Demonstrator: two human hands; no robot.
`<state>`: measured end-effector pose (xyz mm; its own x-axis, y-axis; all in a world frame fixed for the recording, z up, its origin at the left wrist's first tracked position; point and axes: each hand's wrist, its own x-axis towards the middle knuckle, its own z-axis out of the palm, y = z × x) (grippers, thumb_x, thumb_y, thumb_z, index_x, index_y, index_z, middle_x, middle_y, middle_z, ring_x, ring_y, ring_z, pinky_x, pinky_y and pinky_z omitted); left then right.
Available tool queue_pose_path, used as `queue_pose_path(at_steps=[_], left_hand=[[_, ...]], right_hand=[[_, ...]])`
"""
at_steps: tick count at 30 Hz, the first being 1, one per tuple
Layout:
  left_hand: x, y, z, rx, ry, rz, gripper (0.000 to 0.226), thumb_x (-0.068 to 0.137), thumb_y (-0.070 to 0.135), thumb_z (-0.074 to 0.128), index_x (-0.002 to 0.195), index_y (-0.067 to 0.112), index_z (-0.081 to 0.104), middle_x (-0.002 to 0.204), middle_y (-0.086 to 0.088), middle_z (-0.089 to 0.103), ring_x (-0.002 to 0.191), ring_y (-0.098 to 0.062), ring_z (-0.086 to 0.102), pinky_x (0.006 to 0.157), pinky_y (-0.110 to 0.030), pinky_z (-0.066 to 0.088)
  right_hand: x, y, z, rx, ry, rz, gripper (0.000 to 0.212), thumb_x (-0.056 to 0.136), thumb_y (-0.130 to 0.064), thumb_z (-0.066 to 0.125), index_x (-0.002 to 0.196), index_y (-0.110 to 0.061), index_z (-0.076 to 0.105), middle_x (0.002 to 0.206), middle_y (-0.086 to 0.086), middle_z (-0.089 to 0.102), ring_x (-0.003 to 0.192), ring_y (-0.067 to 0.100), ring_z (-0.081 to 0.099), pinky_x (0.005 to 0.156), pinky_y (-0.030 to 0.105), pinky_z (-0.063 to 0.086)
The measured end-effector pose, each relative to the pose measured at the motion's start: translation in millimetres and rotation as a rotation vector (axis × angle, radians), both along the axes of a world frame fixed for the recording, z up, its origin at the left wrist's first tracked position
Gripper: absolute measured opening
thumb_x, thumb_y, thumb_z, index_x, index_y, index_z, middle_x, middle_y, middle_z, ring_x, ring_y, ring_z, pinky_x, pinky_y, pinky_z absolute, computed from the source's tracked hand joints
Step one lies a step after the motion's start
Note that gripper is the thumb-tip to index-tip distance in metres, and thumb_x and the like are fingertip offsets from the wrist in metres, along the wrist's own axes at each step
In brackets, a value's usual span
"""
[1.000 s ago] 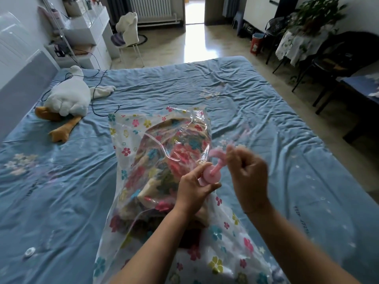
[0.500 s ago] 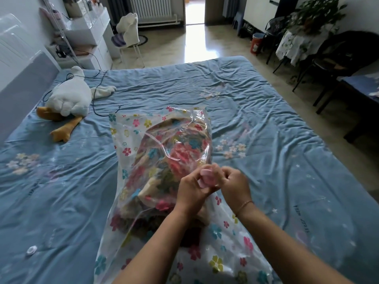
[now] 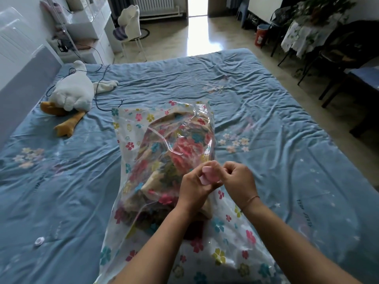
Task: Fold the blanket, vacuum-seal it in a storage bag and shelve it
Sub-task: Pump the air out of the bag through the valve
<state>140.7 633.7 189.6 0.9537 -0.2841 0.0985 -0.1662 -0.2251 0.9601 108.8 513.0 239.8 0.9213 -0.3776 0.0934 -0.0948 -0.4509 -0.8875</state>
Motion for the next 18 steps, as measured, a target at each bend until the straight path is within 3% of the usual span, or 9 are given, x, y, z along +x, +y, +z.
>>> queue_pose_path(at_steps=[2, 4, 6, 9, 11, 13, 15, 17, 18], left_hand=[[3.5, -0.5, 1.8, -0.023, 0.007, 0.005, 0.051, 0.069, 0.014, 0.085, 0.114, 0.025, 0.066, 0.107, 0.007, 0.072, 0.1, -0.007, 0.068, 0.091, -0.026, 0.054], [8.1, -1.3, 5.5, -0.017, -0.003, 0.012, 0.055, 0.068, 0.014, 0.086, 0.115, 0.029, 0.062, 0.107, 0.016, 0.069, 0.102, -0.001, 0.066, 0.093, -0.022, 0.051], [8.0, -2.1, 7.6, -0.005, -0.007, 0.011, 0.061, 0.067, 0.014, 0.087, 0.115, 0.035, 0.057, 0.106, 0.024, 0.065, 0.102, 0.006, 0.063, 0.094, -0.016, 0.048], [5.5, -4.1, 6.4, -0.007, -0.003, 0.005, 0.061, 0.066, 0.015, 0.087, 0.116, 0.034, 0.058, 0.107, 0.023, 0.065, 0.101, 0.008, 0.062, 0.094, -0.015, 0.048], [3.8, -4.6, 6.0, 0.007, -0.01, -0.018, 0.056, 0.066, 0.016, 0.087, 0.109, 0.04, 0.062, 0.101, 0.025, 0.068, 0.095, 0.009, 0.064, 0.086, -0.011, 0.048], [1.7, -4.2, 5.8, 0.013, -0.02, -0.034, 0.054, 0.064, 0.022, 0.084, 0.107, 0.047, 0.063, 0.097, 0.025, 0.071, 0.094, 0.003, 0.067, 0.083, -0.014, 0.05], [2.8, -4.2, 6.1, 0.003, -0.029, -0.03, 0.053, 0.065, 0.028, 0.084, 0.114, 0.037, 0.065, 0.104, 0.018, 0.072, 0.098, -0.003, 0.068, 0.088, -0.022, 0.053], [8.2, -5.6, 6.5, 0.021, -0.05, -0.025, 0.059, 0.066, 0.023, 0.087, 0.12, 0.029, 0.063, 0.111, 0.013, 0.069, 0.103, -0.005, 0.066, 0.093, -0.024, 0.051], [10.2, -5.6, 7.1, 0.028, -0.055, -0.022, 0.061, 0.066, 0.02, 0.087, 0.121, 0.029, 0.061, 0.112, 0.013, 0.068, 0.105, -0.004, 0.065, 0.095, -0.024, 0.05]], right_hand=[[-1.6, 0.4, 28.6, 0.021, -0.139, -0.012, 0.069, 0.075, -0.069, 0.054, 0.05, -0.006, 0.042, 0.044, -0.01, 0.036, 0.045, 0.005, 0.03, 0.049, 0.031, 0.032], [-6.1, 2.6, 68.8, 0.127, -0.377, -0.019, 0.062, 0.089, -0.042, 0.059, 0.054, 0.007, 0.047, 0.042, -0.012, 0.047, 0.044, 0.003, 0.034, 0.048, 0.032, 0.032], [-5.8, -0.1, 90.8, 0.177, -0.55, -0.017, 0.056, 0.095, -0.027, 0.055, 0.055, 0.011, 0.048, 0.04, -0.003, 0.043, 0.043, 0.005, 0.031, 0.047, 0.029, 0.03], [2.4, -1.0, 58.0, 0.095, -0.435, -0.03, 0.061, 0.093, -0.042, 0.049, 0.057, 0.006, 0.052, 0.049, 0.017, 0.055, 0.046, 0.029, 0.043, 0.05, 0.039, 0.041], [3.8, -4.1, 18.2, 0.03, -0.171, -0.017, 0.071, 0.084, -0.066, 0.044, 0.059, -0.001, 0.057, 0.054, 0.01, 0.06, 0.05, 0.026, 0.051, 0.057, 0.047, 0.047], [-1.7, -4.7, -0.2, 0.006, 0.01, -0.013, 0.086, 0.071, -0.086, 0.043, 0.061, -0.003, 0.061, 0.051, 0.002, 0.055, 0.049, 0.018, 0.05, 0.056, 0.044, 0.047], [-6.1, -6.7, 20.3, 0.021, -0.081, -0.043, 0.075, 0.075, -0.076, 0.053, 0.052, -0.005, 0.052, 0.044, -0.007, 0.044, 0.044, 0.011, 0.037, 0.048, 0.033, 0.038], [-6.6, -7.4, 60.0, 0.121, -0.319, -0.061, 0.062, 0.087, -0.051, 0.057, 0.055, 0.002, 0.059, 0.047, -0.005, 0.059, 0.045, 0.012, 0.042, 0.052, 0.031, 0.039], [-6.0, -7.9, 79.8, 0.17, -0.437, -0.053, 0.059, 0.091, -0.041, 0.056, 0.06, 0.008, 0.061, 0.054, 0.008, 0.067, 0.046, 0.013, 0.044, 0.054, 0.03, 0.04]])
